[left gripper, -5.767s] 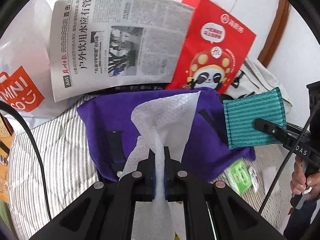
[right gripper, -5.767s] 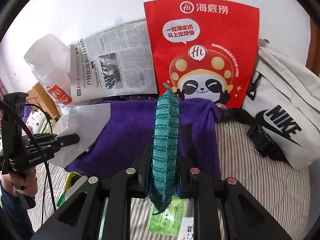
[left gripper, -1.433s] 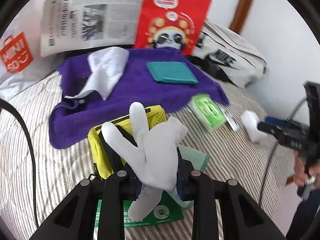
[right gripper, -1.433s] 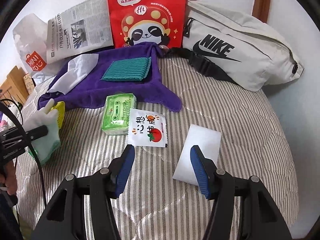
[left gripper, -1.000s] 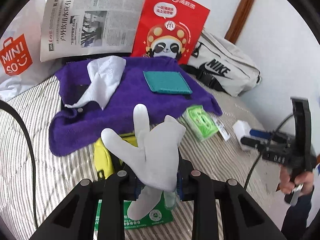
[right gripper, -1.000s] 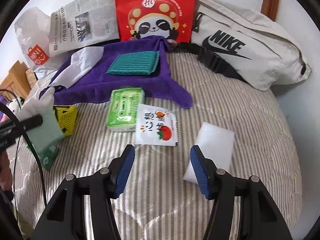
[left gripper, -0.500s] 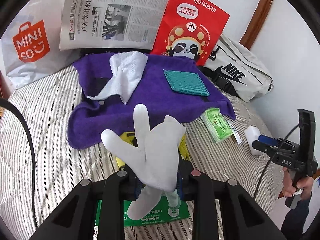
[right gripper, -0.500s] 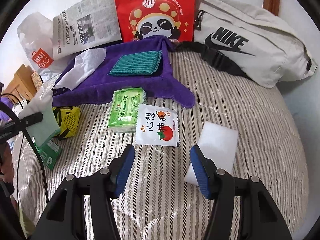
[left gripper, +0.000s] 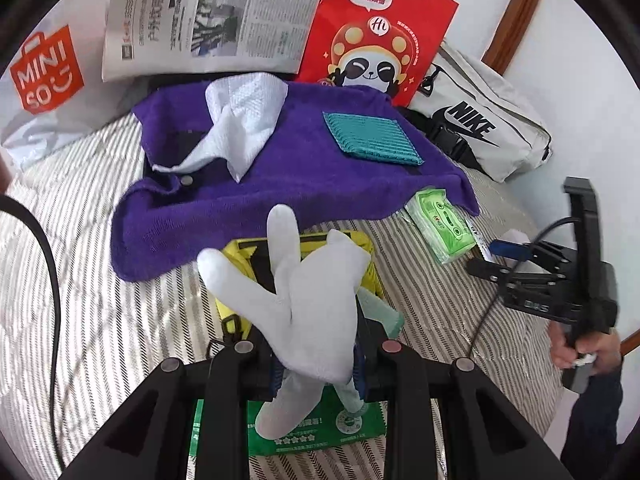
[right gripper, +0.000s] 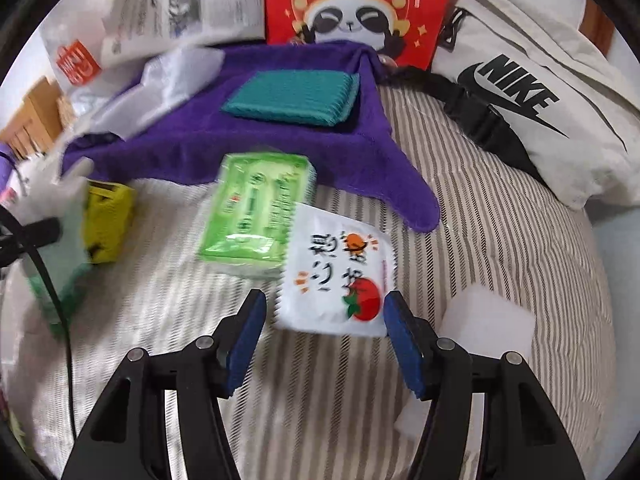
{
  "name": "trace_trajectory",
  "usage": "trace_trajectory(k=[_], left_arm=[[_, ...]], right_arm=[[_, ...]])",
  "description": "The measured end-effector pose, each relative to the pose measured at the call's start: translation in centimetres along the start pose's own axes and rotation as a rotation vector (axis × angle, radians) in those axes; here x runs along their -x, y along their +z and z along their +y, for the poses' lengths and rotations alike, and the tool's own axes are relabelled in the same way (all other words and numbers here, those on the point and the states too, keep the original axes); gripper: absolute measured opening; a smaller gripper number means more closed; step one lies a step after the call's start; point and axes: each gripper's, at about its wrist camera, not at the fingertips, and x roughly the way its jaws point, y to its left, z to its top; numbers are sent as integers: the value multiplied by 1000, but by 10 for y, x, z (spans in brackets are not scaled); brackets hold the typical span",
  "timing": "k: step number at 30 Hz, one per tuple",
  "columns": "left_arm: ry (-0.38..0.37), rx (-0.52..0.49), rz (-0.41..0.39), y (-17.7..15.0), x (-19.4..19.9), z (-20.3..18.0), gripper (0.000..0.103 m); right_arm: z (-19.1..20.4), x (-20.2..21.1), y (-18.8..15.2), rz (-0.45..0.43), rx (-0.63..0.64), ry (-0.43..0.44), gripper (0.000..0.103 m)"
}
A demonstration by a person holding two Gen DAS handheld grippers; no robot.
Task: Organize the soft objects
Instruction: 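Lift the glove with the left tool while the right tool grasps the white tomato-print packet, then carry the glove with the left tool and the packet with the right tool toward the purple towel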
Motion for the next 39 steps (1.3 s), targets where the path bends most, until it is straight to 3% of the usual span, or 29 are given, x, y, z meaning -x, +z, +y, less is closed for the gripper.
trace_trajectory(k=[4, 7, 8, 9, 13, 28, 39], left_arm=[[-12, 10, 1, 0, -1, 3, 25], [-20, 18, 1, 0, 0, 4, 25], [-19, 18, 2, 0, 0, 4, 25], [-21, 21, 3, -1, 0, 4, 25], [-29, 22, 5, -2, 0, 3, 25], [-26, 16, 2, -1, 6, 1, 25], [-21, 27, -22, 4, 16, 4, 25]], right_arm=[[-5, -9, 3, -17, -3, -6, 57], [-13, -10, 4, -22, -27, 41, 31], [-14, -9, 4, -22, -29, 39, 15], [-16, -7, 3, -19, -29, 41, 5], [-23, -5, 3, -5, -74, 105, 5], [-17, 7, 0, -43, -84, 79, 4], [-19, 31, 9, -93, -104, 125, 4]])
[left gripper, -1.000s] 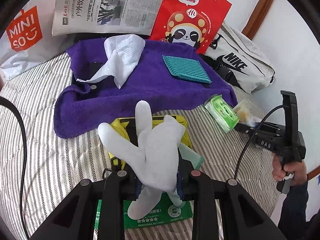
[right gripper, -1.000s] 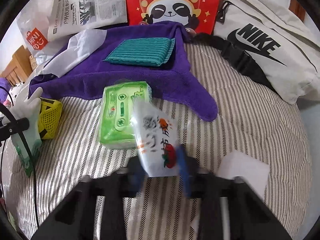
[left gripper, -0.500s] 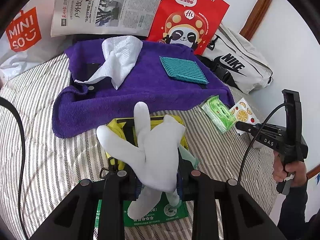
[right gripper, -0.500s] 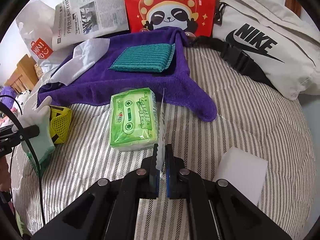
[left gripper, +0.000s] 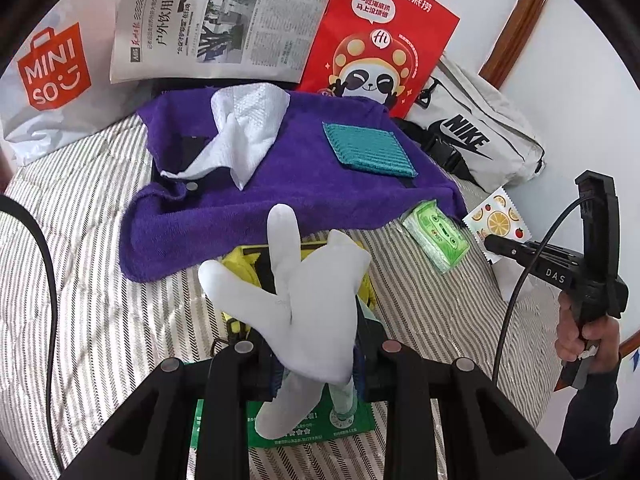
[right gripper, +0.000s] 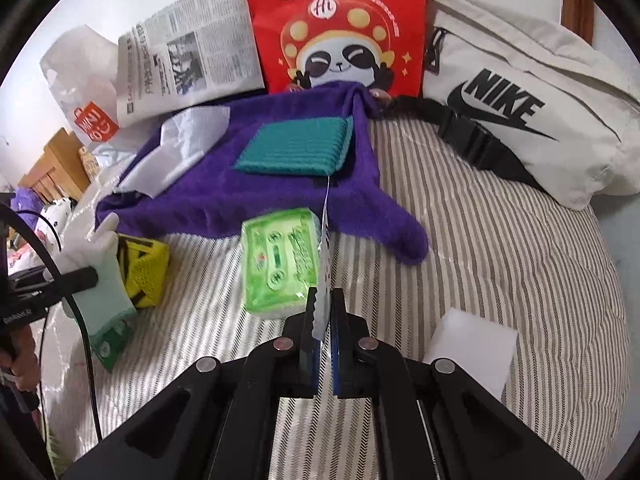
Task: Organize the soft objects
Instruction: 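Carry the glove with the left tool and the packet with the right tool toward the purple towel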
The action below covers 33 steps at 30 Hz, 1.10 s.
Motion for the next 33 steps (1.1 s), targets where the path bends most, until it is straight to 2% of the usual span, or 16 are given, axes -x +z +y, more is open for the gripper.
trace_trajectory(k=[11, 24, 33], left_arm=[[25, 12, -36, 18, 12, 9, 25], [21, 10, -74, 53, 20, 16, 25], [16, 11, -62, 82, 4, 25, 25]], right_arm=[[11, 1, 27, -20, -4, 32, 4], [26, -5, 60, -26, 35, 49, 4], [26, -15, 99, -41, 43, 70, 4]])
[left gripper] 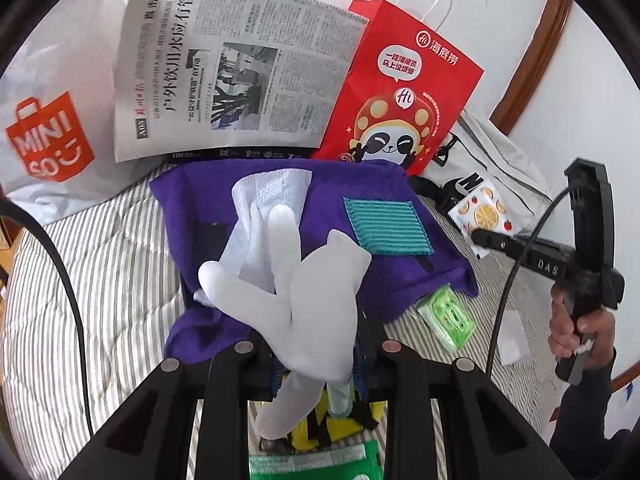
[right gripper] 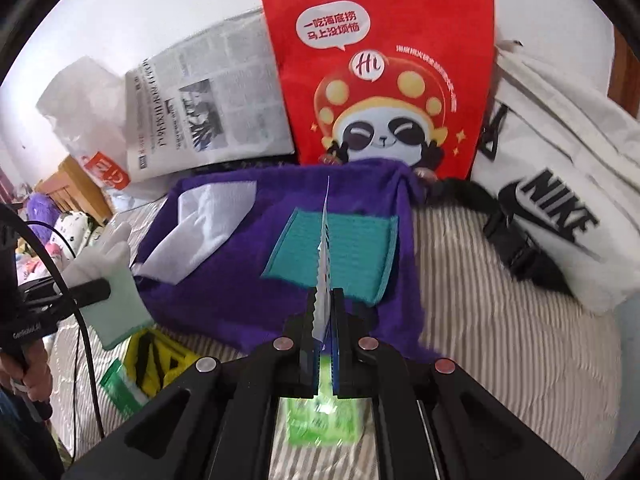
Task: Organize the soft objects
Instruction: 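Carry the glove with the left tool and the packet with the right tool toward the purple towel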
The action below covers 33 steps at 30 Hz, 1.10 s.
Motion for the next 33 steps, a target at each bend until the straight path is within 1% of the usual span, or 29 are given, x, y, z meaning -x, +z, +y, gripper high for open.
trace_trajectory(k=[3, 6, 10, 15, 19, 25, 27, 32, 33], left_arm=[[8, -5, 5, 10, -8, 2, 25], [5, 4, 3, 19, -17, 6, 25], [-4, 23, 6, 27, -28, 10, 25], [3, 23, 28, 31, -46, 15, 25], [29, 18, 53, 29, -62, 16, 25], [47, 22, 83, 27, -78, 19, 25], [53, 22, 93, 27, -82, 20, 25], [89, 8, 118, 24, -90, 18, 26], [90, 7, 122, 24, -90, 17, 27]], right_arm=[[-2, -7, 16, -2, 14, -27, 4], [-5, -21, 29, 9, 18, -33, 4], [-7, -42, 35, 36, 29, -37, 4], [-11, -69, 30, 78, 47, -62, 4], [-9, -79, 24, 81, 89, -105, 4], [0, -87, 17, 77, 135, -106, 6], [1, -87, 16, 69, 143, -98, 7], [3, -85, 14, 57, 159, -97, 8], [3, -83, 13, 52, 162, -95, 9]])
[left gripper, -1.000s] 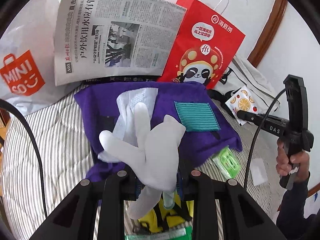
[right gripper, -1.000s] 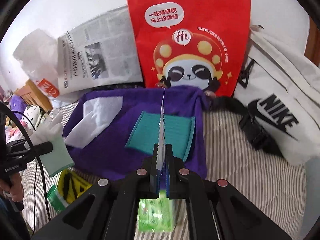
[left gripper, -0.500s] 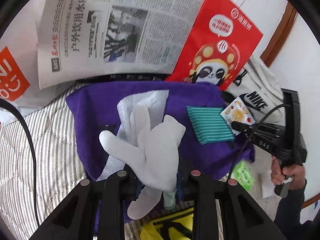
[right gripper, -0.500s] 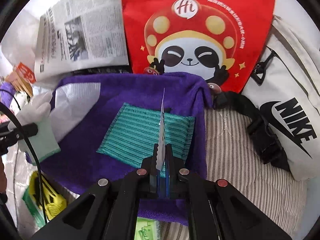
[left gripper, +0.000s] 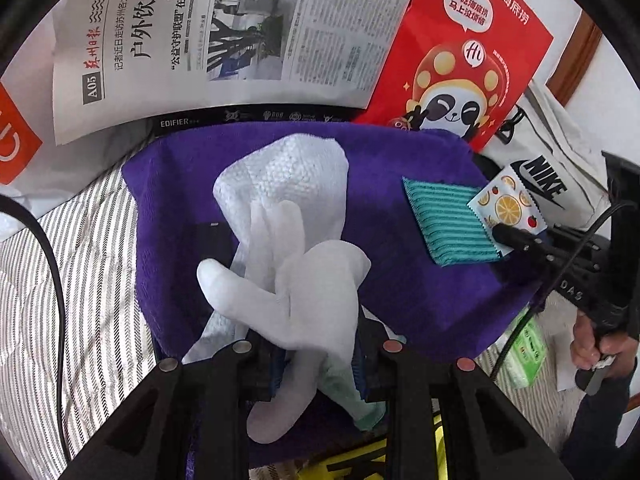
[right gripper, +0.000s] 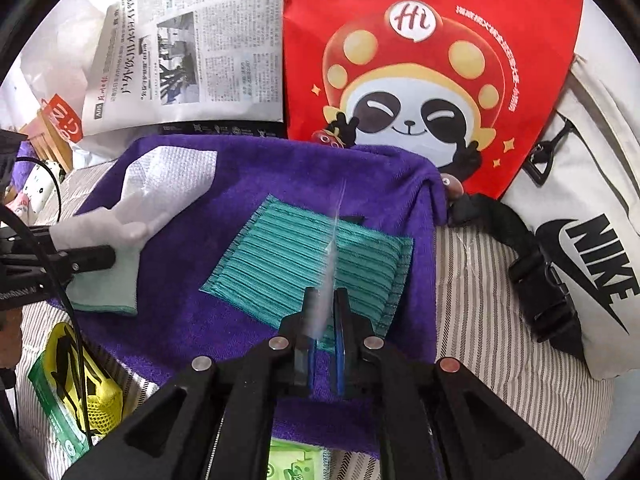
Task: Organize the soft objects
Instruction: 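Carry the glove with the left tool and the packet with the right tool toward the purple towel, then drop the packet onto the teal cloth while the left tool releases the glove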
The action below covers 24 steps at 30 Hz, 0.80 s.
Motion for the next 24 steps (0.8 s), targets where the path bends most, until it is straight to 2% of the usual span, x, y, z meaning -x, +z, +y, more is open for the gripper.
trace_trajectory(k=[2, 6, 10, 14, 18, 24], left_arm=[[-3, -3, 9, 0, -2, -1, 28], [-13, 3, 25, -2, -1, 0, 33], [9, -26, 26, -6, 7, -3, 45], [3, -34, 31, -10, 15, -5, 46], [29, -50, 30, -14, 23, -8, 52], [47, -44, 15, -21, 41, -9, 52]], right_arm=[[2, 2, -1, -4, 9, 9, 19], [7, 6, 2, -21, 33, 15, 45], [12, 15, 4, -51, 55, 22, 47], [15, 21, 4, -49, 52, 67, 51], [21, 30, 0, -50, 50, 88, 52], [30, 42, -13, -41, 35, 128, 53]])
